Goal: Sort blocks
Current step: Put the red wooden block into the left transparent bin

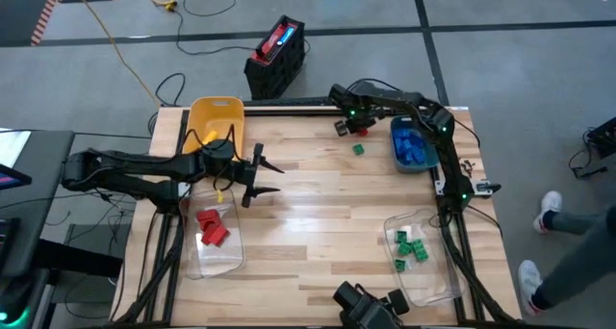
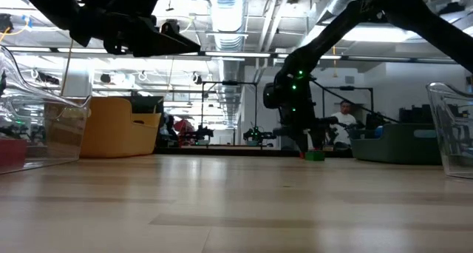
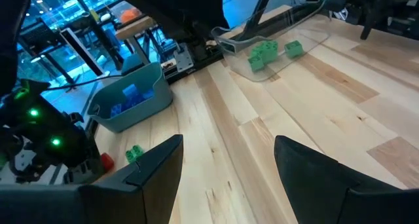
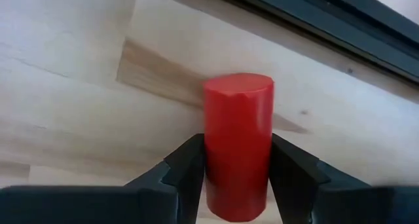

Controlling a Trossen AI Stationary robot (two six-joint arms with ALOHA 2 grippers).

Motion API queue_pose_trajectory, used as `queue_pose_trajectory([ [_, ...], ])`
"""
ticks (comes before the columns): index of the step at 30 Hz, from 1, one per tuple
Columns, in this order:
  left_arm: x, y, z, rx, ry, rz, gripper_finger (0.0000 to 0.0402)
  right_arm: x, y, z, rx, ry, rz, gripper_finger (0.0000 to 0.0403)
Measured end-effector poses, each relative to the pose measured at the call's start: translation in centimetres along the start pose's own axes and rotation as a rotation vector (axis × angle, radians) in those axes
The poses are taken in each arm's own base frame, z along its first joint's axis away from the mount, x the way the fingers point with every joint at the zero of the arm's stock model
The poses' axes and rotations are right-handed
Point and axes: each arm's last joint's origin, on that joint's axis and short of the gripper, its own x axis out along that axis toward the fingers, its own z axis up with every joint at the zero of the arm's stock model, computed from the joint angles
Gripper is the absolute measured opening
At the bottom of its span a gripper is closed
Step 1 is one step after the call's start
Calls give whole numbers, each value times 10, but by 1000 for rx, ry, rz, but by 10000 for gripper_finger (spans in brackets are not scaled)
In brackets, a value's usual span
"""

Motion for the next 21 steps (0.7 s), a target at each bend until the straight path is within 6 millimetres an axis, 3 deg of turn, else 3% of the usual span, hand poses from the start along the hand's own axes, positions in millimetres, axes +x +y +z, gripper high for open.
queue_pose_trajectory([
  [4,0,0,0,0,0,0,236,0,0,1,-30,-8,4,165],
  [8,0,0,0,-10,-1,-1,236,-5,0,-1,-72,23,-5,127],
  [14,11,-8,-5,-22,14,-45,236,-18,17,-13,-204,57,-12,105],
  [18,14,-11,-9,-26,47,-53,236,-39,33,-30,-325,41,-28,112],
  [21,13,-13,-8,-25,84,-20,236,-71,44,-48,-394,-63,-68,109],
])
